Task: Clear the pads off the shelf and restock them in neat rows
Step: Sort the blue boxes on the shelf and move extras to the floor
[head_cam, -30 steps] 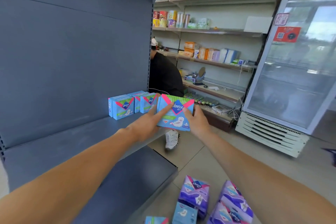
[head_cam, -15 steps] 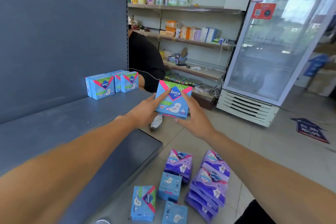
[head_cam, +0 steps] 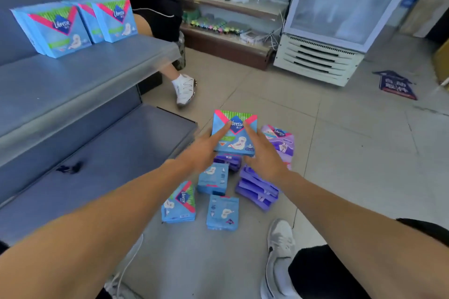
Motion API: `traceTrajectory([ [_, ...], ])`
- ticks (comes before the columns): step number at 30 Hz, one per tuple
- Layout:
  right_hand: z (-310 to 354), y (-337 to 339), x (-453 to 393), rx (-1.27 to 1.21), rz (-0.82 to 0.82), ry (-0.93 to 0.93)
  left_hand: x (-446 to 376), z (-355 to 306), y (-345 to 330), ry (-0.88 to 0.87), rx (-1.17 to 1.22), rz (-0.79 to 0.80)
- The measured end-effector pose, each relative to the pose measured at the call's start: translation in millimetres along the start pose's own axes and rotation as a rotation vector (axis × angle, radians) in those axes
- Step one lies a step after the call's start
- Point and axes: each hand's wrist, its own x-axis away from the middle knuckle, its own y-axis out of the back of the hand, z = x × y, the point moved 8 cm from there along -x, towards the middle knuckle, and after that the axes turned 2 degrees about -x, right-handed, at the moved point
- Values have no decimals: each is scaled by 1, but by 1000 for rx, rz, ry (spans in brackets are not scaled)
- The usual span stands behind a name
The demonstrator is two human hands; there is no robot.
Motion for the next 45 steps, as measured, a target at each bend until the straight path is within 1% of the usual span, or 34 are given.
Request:
traceTrajectory([
  [3, -42, -54, 14, -10, 86, -77, 7, 36, -62, 63, -2, 68],
  [7, -85, -121, 36, 14, 219, -169, 19, 76, -138, 130, 80, 156],
  [11, -122, -166, 66, 19, 353, -269, 37, 100, -206, 164, 104, 258],
  [16, -151, -206, 86, 8, 432, -335, 50, 116, -250, 200, 148, 276],
  [20, -164, -224, 101, 61, 558, -398, 60, 126, -271, 261, 87, 325],
  [22, -167, -228, 104, 57, 593, -414, 62, 127, -276, 290, 61, 334],
  [28, -169, -228, 107, 54, 630, -463, 64, 118, -273, 327, 26, 384],
  [31, -161, -217, 109, 108, 656, -469, 64, 106, -259, 343, -30, 412],
  [36, -134, -181, 90, 228, 625, -362, 64, 85, -212, 339, -155, 387],
  [39, -98, -140, 76, 236, 616, -379, 64, 74, -168, 343, -178, 348],
  [41, -72, -112, 61, 273, 567, -311, 60, 68, -135, 336, -213, 309],
  [42, -53, -98, 51, 300, 532, -237, 58, 64, -113, 330, -234, 281],
  [45, 0, -69, 17, 309, 508, -167, 56, 53, -38, 331, -304, 207],
])
